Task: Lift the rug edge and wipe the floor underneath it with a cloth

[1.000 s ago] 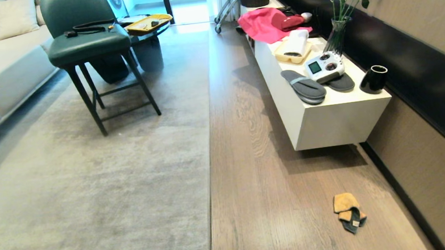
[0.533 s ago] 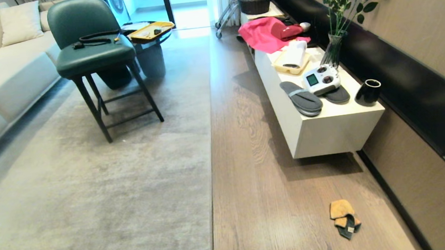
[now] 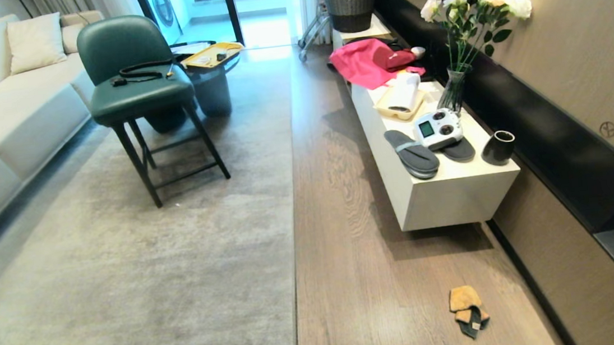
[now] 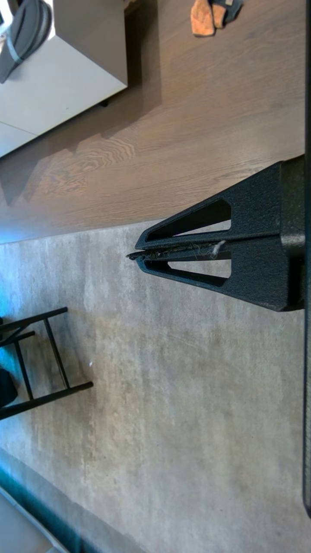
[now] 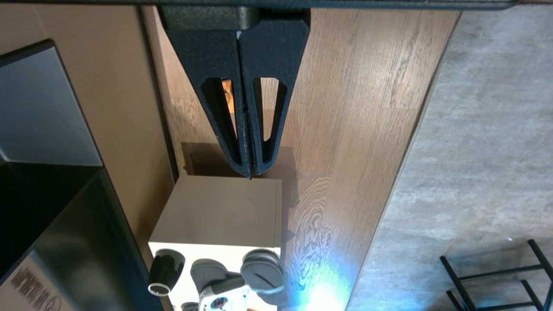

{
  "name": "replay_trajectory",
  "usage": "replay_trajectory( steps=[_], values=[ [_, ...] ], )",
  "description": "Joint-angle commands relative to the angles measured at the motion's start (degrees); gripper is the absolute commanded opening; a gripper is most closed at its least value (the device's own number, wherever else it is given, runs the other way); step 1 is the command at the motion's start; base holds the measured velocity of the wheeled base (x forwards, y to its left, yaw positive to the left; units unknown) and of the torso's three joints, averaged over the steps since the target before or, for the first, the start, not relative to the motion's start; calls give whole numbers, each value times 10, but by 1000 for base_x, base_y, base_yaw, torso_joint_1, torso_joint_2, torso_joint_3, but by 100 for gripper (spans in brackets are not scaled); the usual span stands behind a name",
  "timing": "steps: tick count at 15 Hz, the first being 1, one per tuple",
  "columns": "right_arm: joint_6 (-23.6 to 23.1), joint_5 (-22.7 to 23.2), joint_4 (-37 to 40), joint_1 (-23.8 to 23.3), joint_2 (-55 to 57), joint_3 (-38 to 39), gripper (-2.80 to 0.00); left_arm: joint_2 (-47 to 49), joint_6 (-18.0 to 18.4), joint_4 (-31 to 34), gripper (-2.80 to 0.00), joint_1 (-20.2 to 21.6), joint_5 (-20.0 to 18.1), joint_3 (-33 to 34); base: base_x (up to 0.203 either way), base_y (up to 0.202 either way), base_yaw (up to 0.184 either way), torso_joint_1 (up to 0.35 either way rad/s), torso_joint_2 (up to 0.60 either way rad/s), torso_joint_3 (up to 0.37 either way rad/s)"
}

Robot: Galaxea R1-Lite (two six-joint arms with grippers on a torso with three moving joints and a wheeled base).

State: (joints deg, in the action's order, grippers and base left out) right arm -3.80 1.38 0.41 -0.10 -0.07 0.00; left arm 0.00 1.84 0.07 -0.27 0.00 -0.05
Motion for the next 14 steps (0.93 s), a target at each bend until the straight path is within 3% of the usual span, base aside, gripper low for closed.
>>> replay_trajectory(
  steps=[1, 14],
  values=[
    [0, 0, 0, 0, 1, 0, -280, 0, 0, 0, -280, 0, 0, 0, 0, 0, 0, 123, -489, -368],
    [-1, -1, 0, 0, 1, 0, -280, 0, 0, 0, -280, 0, 0, 0, 0, 0, 0, 185, -545, -362]
  ],
)
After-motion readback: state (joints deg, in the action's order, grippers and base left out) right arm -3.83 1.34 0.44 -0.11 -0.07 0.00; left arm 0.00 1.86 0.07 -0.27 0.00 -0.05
